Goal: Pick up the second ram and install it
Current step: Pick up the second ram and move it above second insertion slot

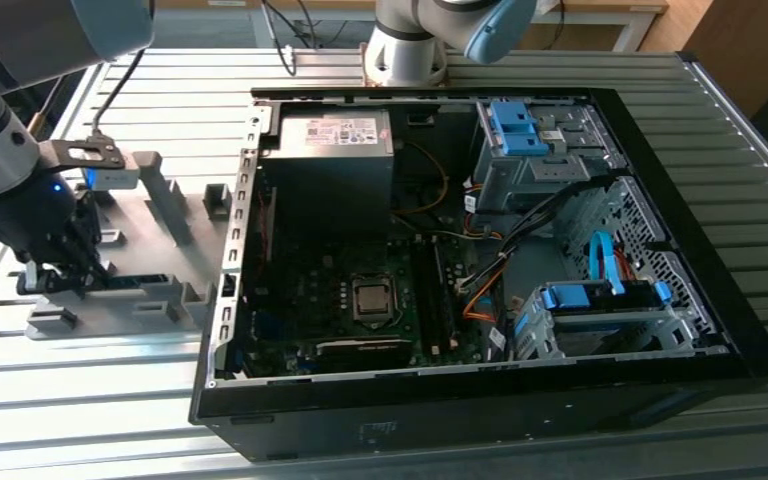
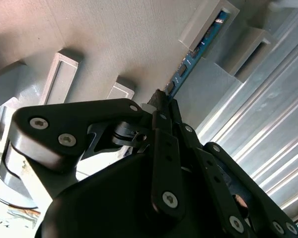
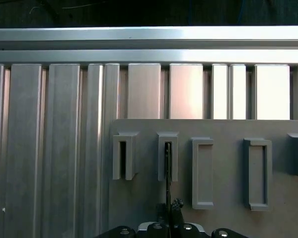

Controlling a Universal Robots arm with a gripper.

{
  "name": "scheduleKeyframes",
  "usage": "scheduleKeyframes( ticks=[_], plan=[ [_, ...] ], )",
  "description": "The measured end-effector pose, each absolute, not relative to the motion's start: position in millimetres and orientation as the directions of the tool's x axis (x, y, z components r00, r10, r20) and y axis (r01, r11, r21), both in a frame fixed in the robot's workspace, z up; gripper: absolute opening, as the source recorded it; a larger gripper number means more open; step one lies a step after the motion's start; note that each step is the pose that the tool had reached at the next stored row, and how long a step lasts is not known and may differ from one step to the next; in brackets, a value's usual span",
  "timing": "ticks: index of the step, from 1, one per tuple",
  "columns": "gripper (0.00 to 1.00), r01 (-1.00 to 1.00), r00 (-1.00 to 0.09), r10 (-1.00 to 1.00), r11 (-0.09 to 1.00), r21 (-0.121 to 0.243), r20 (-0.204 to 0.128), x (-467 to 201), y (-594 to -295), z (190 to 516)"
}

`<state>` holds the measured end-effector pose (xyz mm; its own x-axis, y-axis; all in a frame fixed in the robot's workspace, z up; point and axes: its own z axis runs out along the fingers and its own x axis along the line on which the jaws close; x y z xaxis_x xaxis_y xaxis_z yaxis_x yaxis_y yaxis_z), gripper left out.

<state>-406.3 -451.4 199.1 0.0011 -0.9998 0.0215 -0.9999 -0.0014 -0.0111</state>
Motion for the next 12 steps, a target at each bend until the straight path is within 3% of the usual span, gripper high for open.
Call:
scheduleKeyframes(
  ticks=[12],
  plan=[
    [0.14,-1.0,0.001,-1.0,-0.001,-0.011,0.021,-406.3,-451.4,211.1]
  ],
)
